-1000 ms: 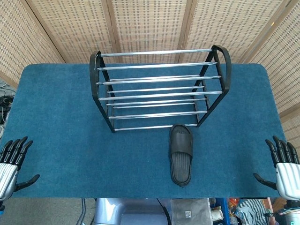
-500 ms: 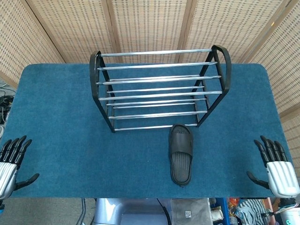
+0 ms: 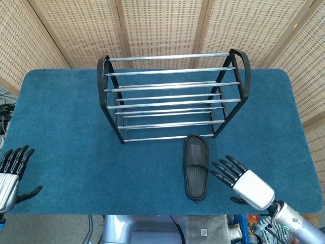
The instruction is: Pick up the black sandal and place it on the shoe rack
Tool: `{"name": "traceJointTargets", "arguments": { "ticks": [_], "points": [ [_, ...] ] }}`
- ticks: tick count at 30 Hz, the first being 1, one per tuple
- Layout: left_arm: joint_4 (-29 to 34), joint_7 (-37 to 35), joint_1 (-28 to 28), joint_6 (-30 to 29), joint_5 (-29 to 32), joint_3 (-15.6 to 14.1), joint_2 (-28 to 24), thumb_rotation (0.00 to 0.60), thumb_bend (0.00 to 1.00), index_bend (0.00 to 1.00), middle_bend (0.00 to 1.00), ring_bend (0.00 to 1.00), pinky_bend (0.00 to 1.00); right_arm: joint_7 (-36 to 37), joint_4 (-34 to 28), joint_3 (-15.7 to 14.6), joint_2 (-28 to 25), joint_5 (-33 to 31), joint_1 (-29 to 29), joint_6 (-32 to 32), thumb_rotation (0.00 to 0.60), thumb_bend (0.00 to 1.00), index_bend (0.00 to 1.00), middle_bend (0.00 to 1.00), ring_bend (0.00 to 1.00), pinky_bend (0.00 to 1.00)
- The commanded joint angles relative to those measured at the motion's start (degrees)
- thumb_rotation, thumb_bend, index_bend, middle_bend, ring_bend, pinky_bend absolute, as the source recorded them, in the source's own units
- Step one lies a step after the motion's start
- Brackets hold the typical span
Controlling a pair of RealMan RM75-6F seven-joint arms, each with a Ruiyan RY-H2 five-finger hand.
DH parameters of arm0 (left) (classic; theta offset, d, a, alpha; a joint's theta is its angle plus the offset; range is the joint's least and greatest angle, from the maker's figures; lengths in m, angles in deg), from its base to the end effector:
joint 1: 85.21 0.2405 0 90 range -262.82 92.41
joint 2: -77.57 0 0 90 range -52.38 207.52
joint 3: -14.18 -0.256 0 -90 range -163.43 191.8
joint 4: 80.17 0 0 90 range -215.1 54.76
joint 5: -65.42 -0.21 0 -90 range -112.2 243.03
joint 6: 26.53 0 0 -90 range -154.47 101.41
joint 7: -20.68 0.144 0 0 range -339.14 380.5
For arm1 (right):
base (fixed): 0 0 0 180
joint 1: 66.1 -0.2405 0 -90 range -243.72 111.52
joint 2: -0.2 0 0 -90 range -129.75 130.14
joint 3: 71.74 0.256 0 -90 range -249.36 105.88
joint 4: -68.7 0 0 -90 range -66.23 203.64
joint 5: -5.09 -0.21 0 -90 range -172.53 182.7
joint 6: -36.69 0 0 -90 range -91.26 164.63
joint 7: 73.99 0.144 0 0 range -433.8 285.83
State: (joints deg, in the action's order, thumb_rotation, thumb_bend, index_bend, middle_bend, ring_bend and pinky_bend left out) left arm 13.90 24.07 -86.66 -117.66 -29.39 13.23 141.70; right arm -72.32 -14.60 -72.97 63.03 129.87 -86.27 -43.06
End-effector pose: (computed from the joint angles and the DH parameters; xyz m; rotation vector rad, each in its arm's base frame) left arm -0.2935 0.1475 0.1533 -1.4654 -0.8297 -0.9498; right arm -0.2368 -0.2054 0.1145 2.2443 -0.3329 1.0754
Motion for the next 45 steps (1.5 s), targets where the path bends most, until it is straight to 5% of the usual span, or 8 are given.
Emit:
{"name": "traceJointTargets", "arguments": {
  "ticks": [1,13,28,45],
  "points": [
    [-0.04,-0.01,-0.36,0.84,0.85,0.32,0.03,0.600,0.02,0.00,0.00,0.00,0.00,-4.39,11.31,-1.89,5.72,10.52,-7.79,0.92,0.600,0.00,0.00,0.00,0.00,0.00],
    [0.08,1.51,-1.19,2.77,2.21,0.62,0.58,0.600,0.02,0.00,0.00,0.00,0.00,-8.47,21.00,-3.90,12.64,13.13,-14.15,3.78,0.600,0.00,0.00,0.00,0.00,0.00],
    [0.09,0.67,-1.49,3.10,2.87,0.80,0.21,0.600,0.02,0.00,0.00,0.00,0.00,-12.28,23.64,-7.85,15.21,9.58,-19.84,12.48,0.600,0.00,0.00,0.00,0.00,0.00],
    [-0.08,-0.54,-1.64,3.23,3.01,0.73,-0.26,0.600,0.02,0.00,0.00,0.00,0.00,-15.60,17.64,-8.76,19.16,3.04,-21.95,20.04,0.600,0.00,0.00,0.00,0.00,0.00]
  ]
}}
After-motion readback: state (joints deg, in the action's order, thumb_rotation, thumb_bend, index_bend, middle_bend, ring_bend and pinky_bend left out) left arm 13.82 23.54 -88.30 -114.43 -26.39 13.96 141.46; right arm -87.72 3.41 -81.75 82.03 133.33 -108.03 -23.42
